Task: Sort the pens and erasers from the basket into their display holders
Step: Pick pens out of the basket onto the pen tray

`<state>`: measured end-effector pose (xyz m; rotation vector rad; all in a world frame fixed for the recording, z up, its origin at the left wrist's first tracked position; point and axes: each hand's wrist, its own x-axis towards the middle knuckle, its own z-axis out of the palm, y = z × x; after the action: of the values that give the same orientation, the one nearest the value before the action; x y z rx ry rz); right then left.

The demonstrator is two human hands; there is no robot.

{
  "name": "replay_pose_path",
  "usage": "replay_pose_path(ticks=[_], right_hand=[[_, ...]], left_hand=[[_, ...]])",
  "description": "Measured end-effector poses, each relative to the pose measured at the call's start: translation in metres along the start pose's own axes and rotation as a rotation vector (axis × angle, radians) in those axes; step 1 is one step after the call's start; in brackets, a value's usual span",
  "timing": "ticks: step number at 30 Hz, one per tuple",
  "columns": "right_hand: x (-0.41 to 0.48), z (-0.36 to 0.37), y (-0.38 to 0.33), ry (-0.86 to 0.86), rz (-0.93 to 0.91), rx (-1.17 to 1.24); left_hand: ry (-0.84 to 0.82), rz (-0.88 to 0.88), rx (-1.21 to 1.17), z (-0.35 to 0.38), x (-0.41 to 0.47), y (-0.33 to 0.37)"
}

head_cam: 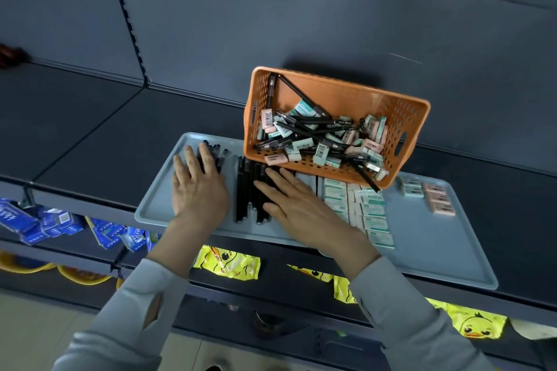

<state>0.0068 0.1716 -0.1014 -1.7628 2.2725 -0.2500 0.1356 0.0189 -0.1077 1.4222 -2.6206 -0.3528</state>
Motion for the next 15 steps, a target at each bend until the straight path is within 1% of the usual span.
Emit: replay_pose_path(ticks=[4,6,7,8,9,10,11,12,13,15], right_hand=[[-0.001,-0.003,-0.003,-0.017,-0.001,-0.014],[-0.003,-0.008,-0.006,0.019,-0.016,0.011],[-0.004,-0.013,-0.006,0.081,-0.034,0.036],[-0.006,-0.019,-0.004,0.18,-0.055,0.05],[-0.007,-0.026,0.001,0.301,-0.066,0.047],[-0.008,-0.033,0.008,0.432,-0.058,0.034],[-0.008,-0.041,0.018,0.545,-0.017,0.025],[-0.008,-0.049,0.029,0.617,0.052,0.021],[-0.006,-0.057,0.04,0.65,0.13,0.01],[0.0,-0.074,0.057,0.63,0.215,-0.039]], left_hand=[[0.024,0.082,0.097,0.006,-0.002,0.003],[-0.009,0.071,0.115,0.002,-0.001,0.002],[-0.021,0.061,0.127,-0.001,0.0,0.002],[-0.005,0.068,0.134,-0.004,0.0,0.004],[0.053,0.109,0.12,-0.009,0.0,0.007],[0.142,0.184,0.085,-0.013,-0.001,0.012],[0.239,0.28,0.043,-0.016,-0.001,0.019],[0.317,0.369,0.006,-0.017,0.001,0.028],[0.35,0.433,-0.028,-0.019,0.004,0.039],[0.321,0.498,-0.077,-0.026,0.012,0.063]])
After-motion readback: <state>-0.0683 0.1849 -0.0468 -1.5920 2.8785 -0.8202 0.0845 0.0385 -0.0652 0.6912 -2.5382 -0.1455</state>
